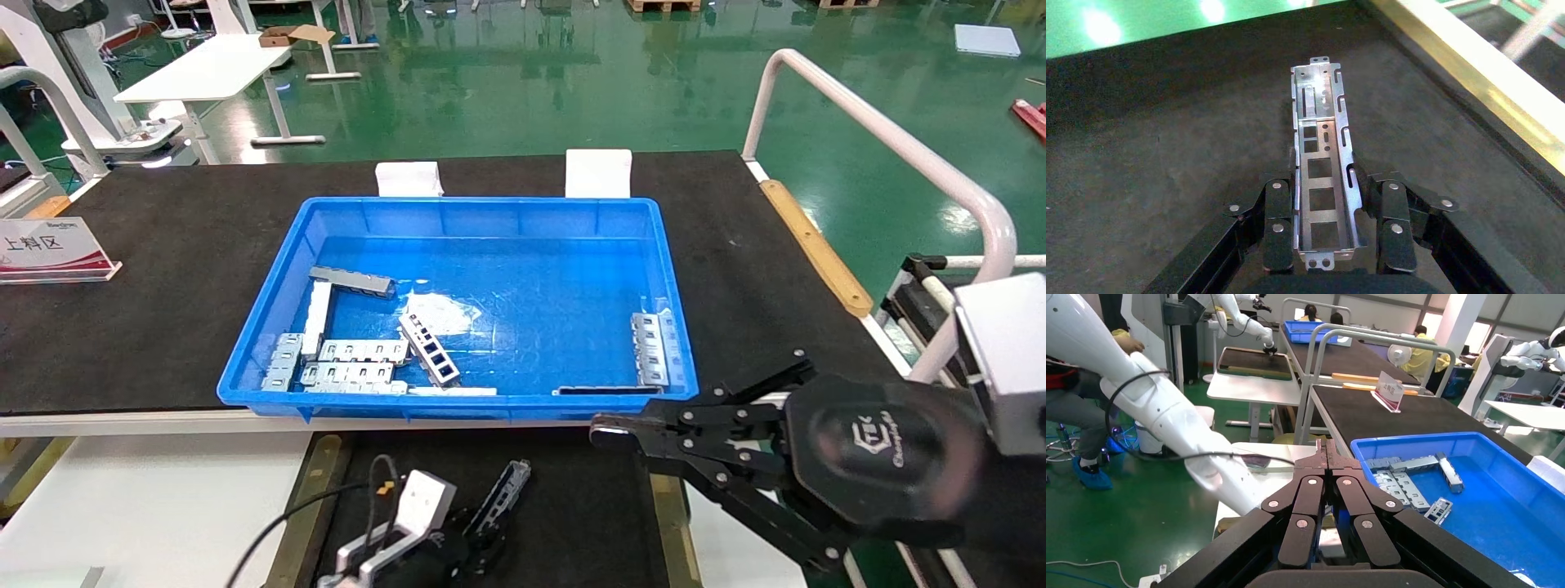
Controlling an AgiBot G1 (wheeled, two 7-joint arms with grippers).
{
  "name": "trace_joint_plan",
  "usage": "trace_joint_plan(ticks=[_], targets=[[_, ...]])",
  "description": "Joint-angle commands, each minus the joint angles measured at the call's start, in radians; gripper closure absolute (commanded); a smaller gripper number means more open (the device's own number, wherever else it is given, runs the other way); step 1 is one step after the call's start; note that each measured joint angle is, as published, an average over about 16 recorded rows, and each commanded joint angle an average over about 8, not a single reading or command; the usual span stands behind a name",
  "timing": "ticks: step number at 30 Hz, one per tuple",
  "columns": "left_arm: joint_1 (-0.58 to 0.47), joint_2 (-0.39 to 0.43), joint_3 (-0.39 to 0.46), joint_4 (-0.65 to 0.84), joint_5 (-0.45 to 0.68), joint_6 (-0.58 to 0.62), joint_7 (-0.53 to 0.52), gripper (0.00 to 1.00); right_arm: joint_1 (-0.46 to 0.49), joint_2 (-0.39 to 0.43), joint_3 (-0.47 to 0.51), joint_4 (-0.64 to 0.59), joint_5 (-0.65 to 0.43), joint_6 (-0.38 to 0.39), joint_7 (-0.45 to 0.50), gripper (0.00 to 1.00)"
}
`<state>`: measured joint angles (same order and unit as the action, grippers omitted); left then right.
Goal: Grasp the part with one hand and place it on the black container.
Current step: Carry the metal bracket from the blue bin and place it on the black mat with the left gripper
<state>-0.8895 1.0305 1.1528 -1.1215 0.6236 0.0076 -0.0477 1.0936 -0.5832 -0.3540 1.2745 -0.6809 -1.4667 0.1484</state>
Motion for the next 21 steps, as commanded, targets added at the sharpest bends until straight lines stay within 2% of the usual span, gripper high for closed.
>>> trace_joint_plan(ticks=[1, 11, 21], targets=[[-0.009, 0.033, 0.030, 0.010, -0.009, -0.065, -0.024, 1.00, 0.000, 0.000, 0.000, 0.000, 0.000, 0.000, 0.000, 1.00], [-0.034, 0.156, 0.093, 0.043, -0.109, -0.326, -0.034, 1.00, 0.000, 0.000, 0.000, 0.000, 0.000, 0.000, 0.000, 1.00], [-0.058, 0.227, 0.118, 0.071, -0.217, -0.442, -0.028, 1.00, 0.000, 0.000, 0.000, 0.000, 0.000, 0.000, 0.000, 1.00]])
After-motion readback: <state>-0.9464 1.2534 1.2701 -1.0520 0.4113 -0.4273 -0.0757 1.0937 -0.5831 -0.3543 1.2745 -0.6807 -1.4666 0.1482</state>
